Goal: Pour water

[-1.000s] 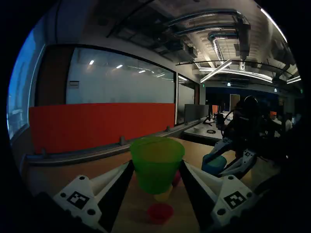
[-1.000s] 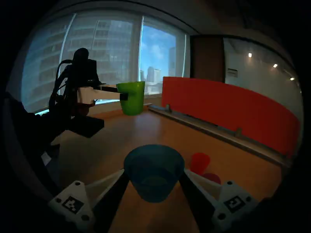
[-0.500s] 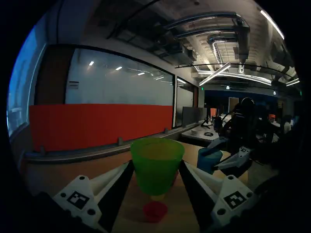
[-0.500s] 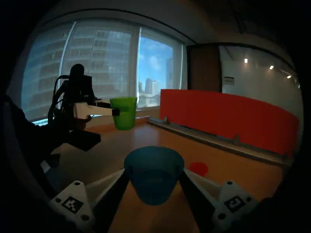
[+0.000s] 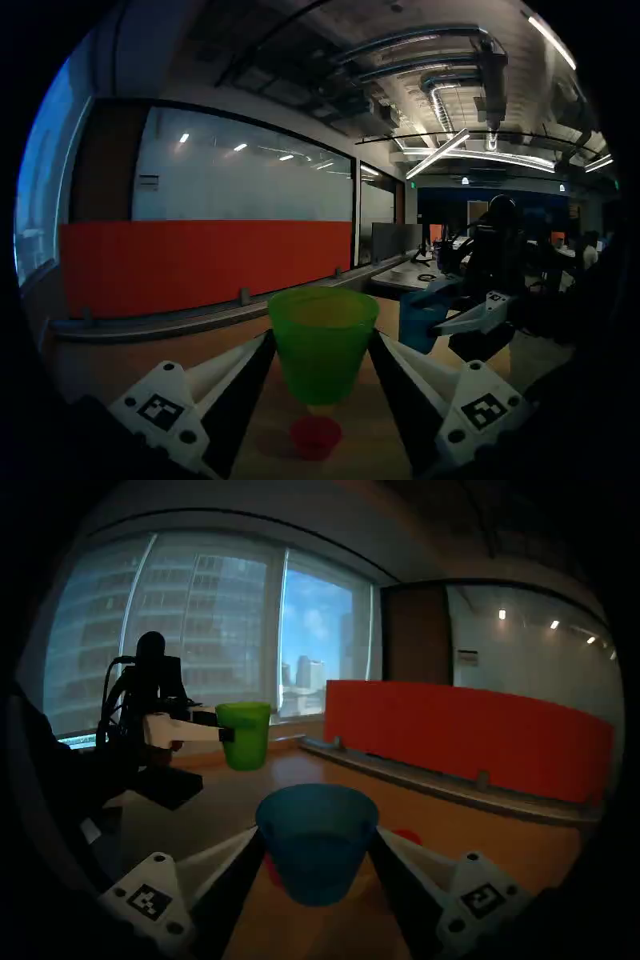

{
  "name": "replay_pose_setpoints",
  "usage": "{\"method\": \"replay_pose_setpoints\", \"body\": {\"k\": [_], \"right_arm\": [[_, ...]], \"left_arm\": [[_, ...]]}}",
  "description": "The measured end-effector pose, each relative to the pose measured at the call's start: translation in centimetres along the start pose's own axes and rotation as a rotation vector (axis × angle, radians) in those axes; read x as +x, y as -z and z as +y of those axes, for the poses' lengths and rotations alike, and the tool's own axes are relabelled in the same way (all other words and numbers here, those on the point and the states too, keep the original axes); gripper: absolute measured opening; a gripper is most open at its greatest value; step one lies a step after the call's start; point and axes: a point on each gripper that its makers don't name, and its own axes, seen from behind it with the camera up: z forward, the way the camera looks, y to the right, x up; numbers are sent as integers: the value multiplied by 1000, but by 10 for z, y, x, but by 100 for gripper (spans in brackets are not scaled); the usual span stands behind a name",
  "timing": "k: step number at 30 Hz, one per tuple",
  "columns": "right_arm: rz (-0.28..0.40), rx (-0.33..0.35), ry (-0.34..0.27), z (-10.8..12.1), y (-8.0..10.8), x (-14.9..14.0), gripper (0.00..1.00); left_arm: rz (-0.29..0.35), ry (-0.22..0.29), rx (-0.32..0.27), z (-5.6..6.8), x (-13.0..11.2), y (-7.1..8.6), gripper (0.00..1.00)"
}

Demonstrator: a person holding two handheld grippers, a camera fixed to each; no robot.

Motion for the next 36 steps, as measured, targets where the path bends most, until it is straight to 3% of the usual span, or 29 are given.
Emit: {"method": "replay_pose_setpoints", "body": {"k": [15, 36], "right_arm": [[17, 11, 51, 3, 0, 25, 89], [27, 34, 195, 3, -7, 60, 89]], "left_arm": [[-17, 14, -10, 6, -17, -1, 83], [-50, 5, -40, 26, -41, -1, 82]]}}
